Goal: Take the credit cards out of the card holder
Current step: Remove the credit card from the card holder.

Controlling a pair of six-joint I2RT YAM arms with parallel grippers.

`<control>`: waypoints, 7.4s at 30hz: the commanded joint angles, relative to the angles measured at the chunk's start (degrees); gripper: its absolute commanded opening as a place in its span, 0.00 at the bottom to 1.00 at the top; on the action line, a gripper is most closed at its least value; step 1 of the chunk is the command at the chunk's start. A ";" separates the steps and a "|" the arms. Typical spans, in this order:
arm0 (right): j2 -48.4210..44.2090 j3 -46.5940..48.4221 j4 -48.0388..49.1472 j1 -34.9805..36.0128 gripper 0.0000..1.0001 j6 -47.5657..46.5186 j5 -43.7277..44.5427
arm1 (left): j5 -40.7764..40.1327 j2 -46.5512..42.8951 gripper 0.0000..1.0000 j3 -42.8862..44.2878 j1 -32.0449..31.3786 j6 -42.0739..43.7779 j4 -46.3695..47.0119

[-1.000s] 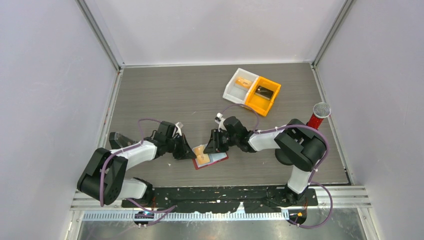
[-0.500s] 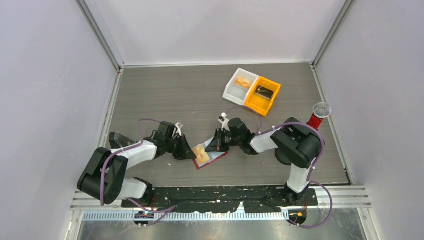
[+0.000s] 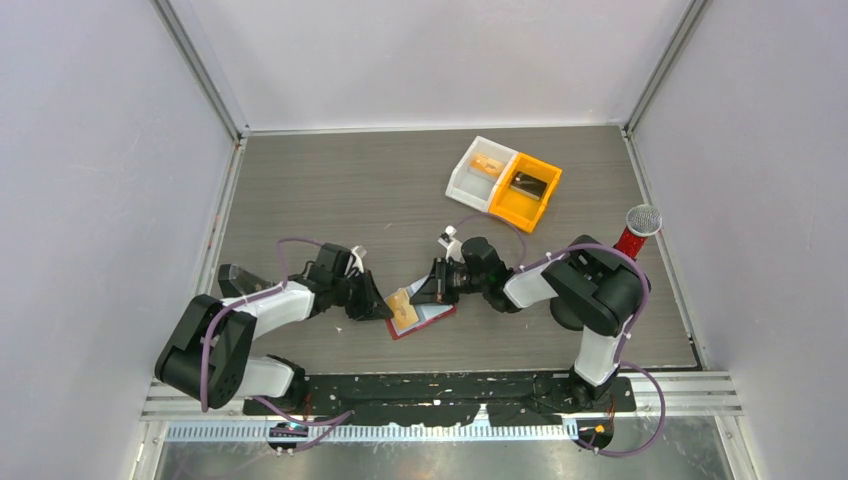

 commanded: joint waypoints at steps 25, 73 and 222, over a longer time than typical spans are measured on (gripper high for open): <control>-5.02 1.72 -8.13 -0.68 0.27 -5.44 1.34 | -3.99 -1.38 0.17 -1.48 -0.31 1.34 -3.04; -2.87 8.65 -19.05 5.16 0.32 -10.41 8.60 | -7.25 -5.07 0.00 -0.95 -0.32 3.50 -7.53; -28.95 20.04 -58.04 -5.81 0.05 -39.06 -1.65 | 8.04 -14.39 0.33 10.31 -0.38 6.36 -7.15</control>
